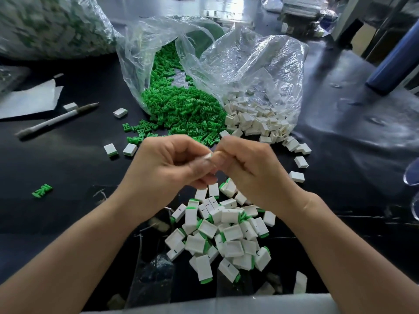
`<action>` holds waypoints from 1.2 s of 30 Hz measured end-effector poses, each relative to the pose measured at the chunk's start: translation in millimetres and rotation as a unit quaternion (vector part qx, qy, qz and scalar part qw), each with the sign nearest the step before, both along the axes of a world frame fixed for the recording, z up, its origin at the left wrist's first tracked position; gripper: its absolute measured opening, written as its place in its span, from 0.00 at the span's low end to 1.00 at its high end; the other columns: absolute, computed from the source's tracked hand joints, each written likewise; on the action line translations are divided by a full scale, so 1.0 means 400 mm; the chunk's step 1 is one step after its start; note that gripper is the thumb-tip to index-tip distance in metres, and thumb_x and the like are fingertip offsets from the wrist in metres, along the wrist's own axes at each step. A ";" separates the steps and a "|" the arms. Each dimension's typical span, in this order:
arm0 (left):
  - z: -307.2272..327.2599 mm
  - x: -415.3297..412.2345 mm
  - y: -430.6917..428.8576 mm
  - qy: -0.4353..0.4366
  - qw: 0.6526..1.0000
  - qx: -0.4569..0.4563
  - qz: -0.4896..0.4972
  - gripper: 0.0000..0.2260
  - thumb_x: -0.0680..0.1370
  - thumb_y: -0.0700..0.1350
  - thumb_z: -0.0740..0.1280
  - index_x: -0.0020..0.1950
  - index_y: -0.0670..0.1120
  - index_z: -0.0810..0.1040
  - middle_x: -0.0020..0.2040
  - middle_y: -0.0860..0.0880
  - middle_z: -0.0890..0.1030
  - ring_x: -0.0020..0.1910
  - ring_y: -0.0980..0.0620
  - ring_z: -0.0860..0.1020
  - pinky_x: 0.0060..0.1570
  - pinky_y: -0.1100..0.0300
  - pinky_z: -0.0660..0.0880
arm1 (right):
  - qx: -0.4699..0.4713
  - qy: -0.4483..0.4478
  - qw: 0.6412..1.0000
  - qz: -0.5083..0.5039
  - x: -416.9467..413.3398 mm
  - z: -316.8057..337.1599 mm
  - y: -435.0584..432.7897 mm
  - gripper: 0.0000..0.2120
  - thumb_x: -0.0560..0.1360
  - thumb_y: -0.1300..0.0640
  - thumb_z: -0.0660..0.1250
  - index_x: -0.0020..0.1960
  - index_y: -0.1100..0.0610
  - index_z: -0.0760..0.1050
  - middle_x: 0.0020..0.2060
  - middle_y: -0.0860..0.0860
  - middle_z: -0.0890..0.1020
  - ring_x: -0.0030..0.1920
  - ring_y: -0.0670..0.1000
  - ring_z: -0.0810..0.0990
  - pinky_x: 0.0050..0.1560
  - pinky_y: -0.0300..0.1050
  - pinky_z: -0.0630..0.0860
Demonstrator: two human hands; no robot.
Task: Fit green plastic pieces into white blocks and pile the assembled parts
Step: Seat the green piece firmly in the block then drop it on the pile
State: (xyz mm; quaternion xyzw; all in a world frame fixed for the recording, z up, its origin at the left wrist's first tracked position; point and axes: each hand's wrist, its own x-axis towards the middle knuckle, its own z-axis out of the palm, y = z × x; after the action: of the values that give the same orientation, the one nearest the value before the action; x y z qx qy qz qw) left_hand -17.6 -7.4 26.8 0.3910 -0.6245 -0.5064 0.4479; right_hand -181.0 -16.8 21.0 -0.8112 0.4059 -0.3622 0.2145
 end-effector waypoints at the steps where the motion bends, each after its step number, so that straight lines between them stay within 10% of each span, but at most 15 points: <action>1: 0.001 -0.003 -0.002 0.029 0.999 0.016 0.005 0.09 0.64 0.42 0.69 0.42 0.40 0.80 0.35 0.44 0.84 0.33 0.50 0.82 0.31 0.63 0.79 | 0.066 -0.066 0.996 0.001 0.000 0.003 0.000 0.17 0.76 0.53 0.59 0.34 0.62 0.73 0.26 0.46 0.72 0.28 0.45 0.69 0.29 0.42 0.66; 6: -0.003 -0.009 -0.010 0.098 0.993 0.044 0.039 0.06 0.63 0.39 0.69 0.38 0.43 0.82 0.39 0.50 0.84 0.35 0.55 0.80 0.36 0.66 0.77 | 0.375 -0.210 0.901 0.058 0.010 0.007 -0.002 0.28 0.69 0.38 0.47 0.40 0.60 0.74 0.32 0.52 0.78 0.31 0.47 0.74 0.31 0.38 0.68; 12: -0.003 -0.011 -0.002 0.085 0.996 0.023 -0.026 0.11 0.67 0.37 0.67 0.47 0.34 0.78 0.31 0.47 0.81 0.25 0.52 0.75 0.30 0.61 0.76 | 0.480 -0.260 0.829 0.122 0.031 0.011 0.013 0.28 0.68 0.37 0.48 0.41 0.62 0.70 0.30 0.51 0.75 0.30 0.46 0.70 0.34 0.41 0.64; 20: -0.013 -0.020 0.001 0.083 0.996 -0.005 -0.039 0.08 0.70 0.35 0.65 0.46 0.34 0.79 0.30 0.40 0.80 0.27 0.42 0.79 0.31 0.57 0.77 | 0.427 -0.221 0.871 0.097 0.044 0.003 0.022 0.22 0.69 0.38 0.49 0.31 0.44 0.79 0.25 0.43 0.70 0.28 0.44 0.64 0.30 0.36 0.62; 28: -0.019 -0.016 -0.001 0.087 0.996 0.002 -0.031 0.09 0.69 0.37 0.66 0.47 0.36 0.80 0.31 0.39 0.80 0.29 0.40 0.78 0.32 0.51 0.78 | 0.412 -0.245 0.870 0.112 0.050 0.012 0.028 0.19 0.73 0.41 0.49 0.49 0.43 0.78 0.29 0.49 0.60 0.30 0.46 0.56 0.31 0.39 0.54; 36: -0.014 -0.017 0.002 0.082 0.996 0.016 -0.014 0.10 0.68 0.37 0.66 0.48 0.36 0.80 0.31 0.39 0.81 0.30 0.40 0.79 0.34 0.49 0.80 | 0.413 -0.217 0.883 0.054 0.048 0.001 0.027 0.29 0.80 0.47 0.48 0.61 0.74 0.66 0.27 0.48 0.62 0.29 0.46 0.57 0.29 0.37 0.57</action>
State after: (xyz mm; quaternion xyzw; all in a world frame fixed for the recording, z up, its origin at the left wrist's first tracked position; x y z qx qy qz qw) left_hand -24.4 -6.7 21.0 0.3464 -0.5829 -0.5532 0.4840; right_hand -161.7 -6.1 21.3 -0.5709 0.4176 -0.3164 0.6321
